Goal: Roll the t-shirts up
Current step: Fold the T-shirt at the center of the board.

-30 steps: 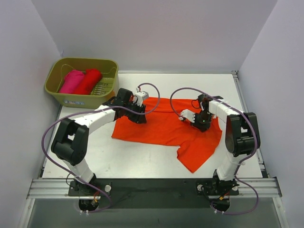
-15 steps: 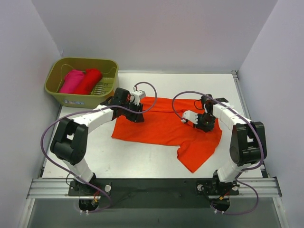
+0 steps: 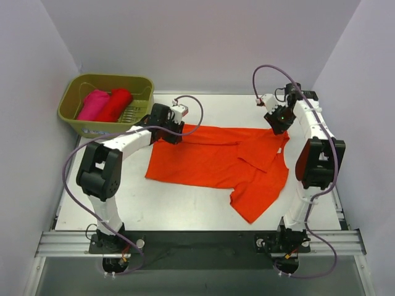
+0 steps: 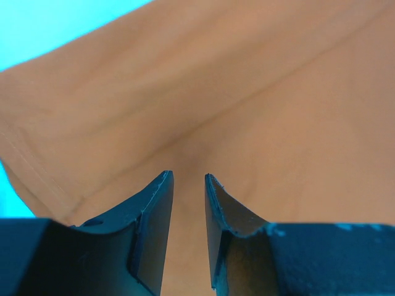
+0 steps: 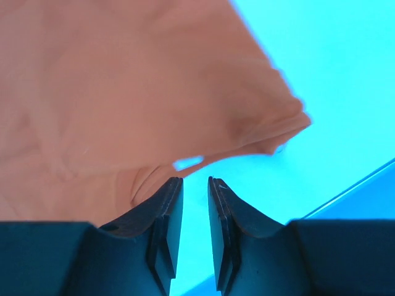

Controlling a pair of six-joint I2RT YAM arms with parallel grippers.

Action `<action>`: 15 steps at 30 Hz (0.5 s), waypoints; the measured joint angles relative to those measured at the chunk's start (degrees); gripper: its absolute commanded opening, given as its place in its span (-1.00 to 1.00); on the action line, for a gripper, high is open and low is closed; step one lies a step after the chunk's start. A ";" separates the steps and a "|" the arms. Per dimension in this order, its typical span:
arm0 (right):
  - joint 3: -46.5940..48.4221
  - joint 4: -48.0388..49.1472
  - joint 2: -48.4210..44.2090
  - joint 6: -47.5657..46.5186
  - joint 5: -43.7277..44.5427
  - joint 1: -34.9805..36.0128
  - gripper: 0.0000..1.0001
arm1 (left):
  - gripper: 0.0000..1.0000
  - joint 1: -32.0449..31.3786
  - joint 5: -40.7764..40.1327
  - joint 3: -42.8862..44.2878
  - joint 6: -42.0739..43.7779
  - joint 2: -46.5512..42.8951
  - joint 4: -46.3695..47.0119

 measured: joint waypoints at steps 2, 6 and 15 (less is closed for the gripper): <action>6.45 0.48 5.75 5.18 0.24 -0.74 -0.59 | -0.26 -0.28 -3.10 1.62 0.57 2.05 0.37; 12.94 1.09 15.30 11.26 3.15 -1.14 -0.66 | -0.26 -1.16 -9.64 4.35 1.09 6.29 1.38; 16.37 0.39 25.24 8.96 14.67 1.62 -0.74 | -0.26 -3.08 -18.21 7.61 1.86 12.26 1.88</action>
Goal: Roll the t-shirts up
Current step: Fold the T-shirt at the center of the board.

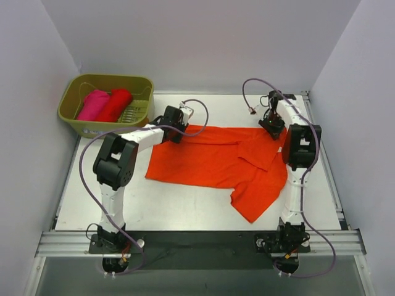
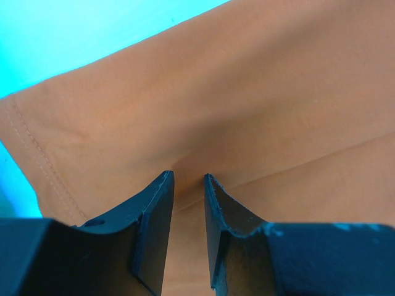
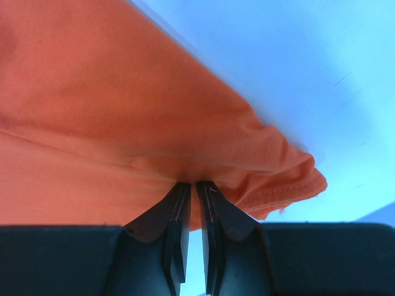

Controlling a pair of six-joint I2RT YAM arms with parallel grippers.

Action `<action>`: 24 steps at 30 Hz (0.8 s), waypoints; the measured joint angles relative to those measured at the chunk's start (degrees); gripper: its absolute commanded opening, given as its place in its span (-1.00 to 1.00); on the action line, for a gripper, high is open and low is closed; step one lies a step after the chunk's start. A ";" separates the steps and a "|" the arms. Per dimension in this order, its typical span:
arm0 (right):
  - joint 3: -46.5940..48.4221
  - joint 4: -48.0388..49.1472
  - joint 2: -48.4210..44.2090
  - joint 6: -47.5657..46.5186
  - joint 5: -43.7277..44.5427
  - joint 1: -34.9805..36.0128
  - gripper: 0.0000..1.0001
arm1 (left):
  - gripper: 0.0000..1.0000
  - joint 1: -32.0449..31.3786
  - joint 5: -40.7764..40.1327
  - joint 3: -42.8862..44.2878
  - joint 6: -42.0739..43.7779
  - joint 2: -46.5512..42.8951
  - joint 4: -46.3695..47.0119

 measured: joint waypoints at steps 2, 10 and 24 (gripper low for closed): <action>1.88 0.33 1.16 -1.75 2.45 0.59 -0.75 | -0.26 -0.09 -0.52 0.87 -0.02 0.37 -0.39; 8.57 4.17 5.92 -7.52 8.81 0.94 -0.76 | -0.28 0.04 -0.55 1.46 -1.33 0.37 -1.62; 10.25 5.90 4.48 -7.08 4.61 -2.40 -0.77 | -0.44 -0.11 -5.70 13.55 2.01 3.87 -0.83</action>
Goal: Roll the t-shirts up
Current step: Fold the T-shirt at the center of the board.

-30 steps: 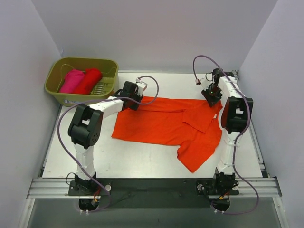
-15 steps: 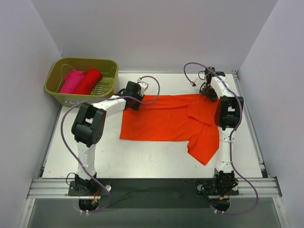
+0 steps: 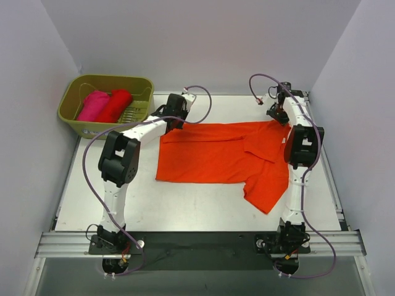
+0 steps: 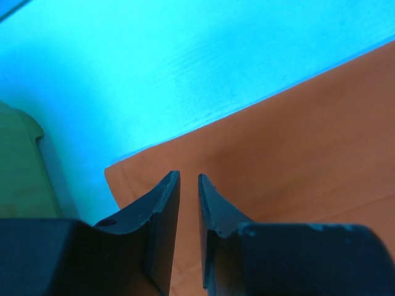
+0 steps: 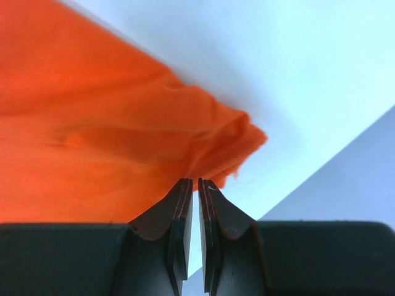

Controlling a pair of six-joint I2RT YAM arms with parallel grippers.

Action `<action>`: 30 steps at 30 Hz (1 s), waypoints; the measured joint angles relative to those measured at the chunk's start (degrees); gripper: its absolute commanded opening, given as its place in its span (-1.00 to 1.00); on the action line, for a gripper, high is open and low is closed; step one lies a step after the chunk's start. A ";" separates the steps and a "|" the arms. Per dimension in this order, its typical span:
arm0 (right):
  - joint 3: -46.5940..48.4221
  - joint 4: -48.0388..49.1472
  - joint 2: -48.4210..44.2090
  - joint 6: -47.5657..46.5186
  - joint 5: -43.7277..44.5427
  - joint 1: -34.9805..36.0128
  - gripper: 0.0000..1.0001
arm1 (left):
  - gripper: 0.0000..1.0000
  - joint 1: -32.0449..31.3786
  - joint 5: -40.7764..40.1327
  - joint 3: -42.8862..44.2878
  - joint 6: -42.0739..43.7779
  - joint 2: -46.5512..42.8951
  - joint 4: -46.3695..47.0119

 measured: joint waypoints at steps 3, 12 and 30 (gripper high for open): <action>1.55 0.79 0.55 -0.22 0.50 -0.59 -0.79 | -0.44 0.22 -0.70 0.00 1.25 1.90 -1.03; 1.88 2.75 2.01 -3.30 1.40 -1.07 -0.80 | -0.46 0.70 -2.23 0.31 5.22 4.66 -5.92; -1.07 5.42 3.28 -8.35 8.50 -1.55 -0.85 | -0.49 2.21 -2.64 -1.73 5.49 4.50 -4.96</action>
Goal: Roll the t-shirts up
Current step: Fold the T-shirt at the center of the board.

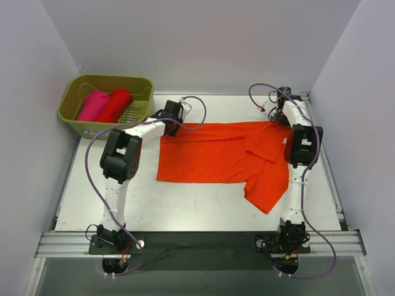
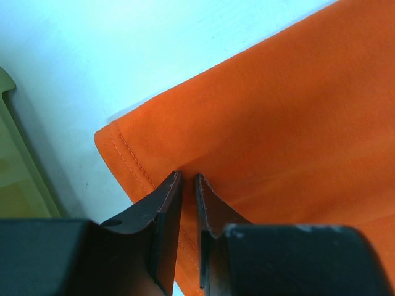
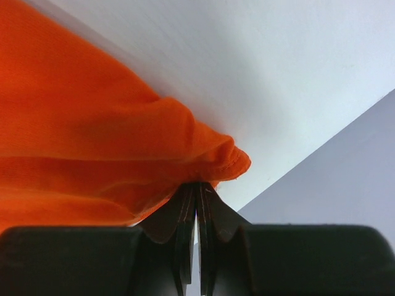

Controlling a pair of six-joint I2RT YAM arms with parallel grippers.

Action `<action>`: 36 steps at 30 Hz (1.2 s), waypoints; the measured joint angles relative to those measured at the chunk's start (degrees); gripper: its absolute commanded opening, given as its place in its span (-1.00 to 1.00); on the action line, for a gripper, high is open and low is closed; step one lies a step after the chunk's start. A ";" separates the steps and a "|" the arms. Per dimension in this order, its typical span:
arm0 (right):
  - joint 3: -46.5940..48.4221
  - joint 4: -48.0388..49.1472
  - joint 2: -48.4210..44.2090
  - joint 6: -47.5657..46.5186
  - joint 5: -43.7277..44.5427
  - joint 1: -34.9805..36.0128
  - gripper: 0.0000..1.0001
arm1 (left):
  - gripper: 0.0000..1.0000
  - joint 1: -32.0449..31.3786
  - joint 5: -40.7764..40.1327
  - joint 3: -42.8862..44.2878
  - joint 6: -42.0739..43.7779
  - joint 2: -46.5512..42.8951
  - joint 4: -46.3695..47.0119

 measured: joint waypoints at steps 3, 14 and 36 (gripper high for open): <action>-0.28 -0.09 -0.04 1.09 0.61 -0.83 -0.72 | -0.35 0.24 0.26 -0.02 0.15 0.00 0.31; -24.04 -1.11 -30.69 11.32 -17.35 -3.04 0.20 | 0.25 -3.06 7.45 2.93 -1.09 -9.33 -4.61; -95.38 -17.07 -96.87 -40.13 -40.65 10.60 0.11 | 0.45 -0.57 16.52 -33.42 16.31 -45.44 -15.65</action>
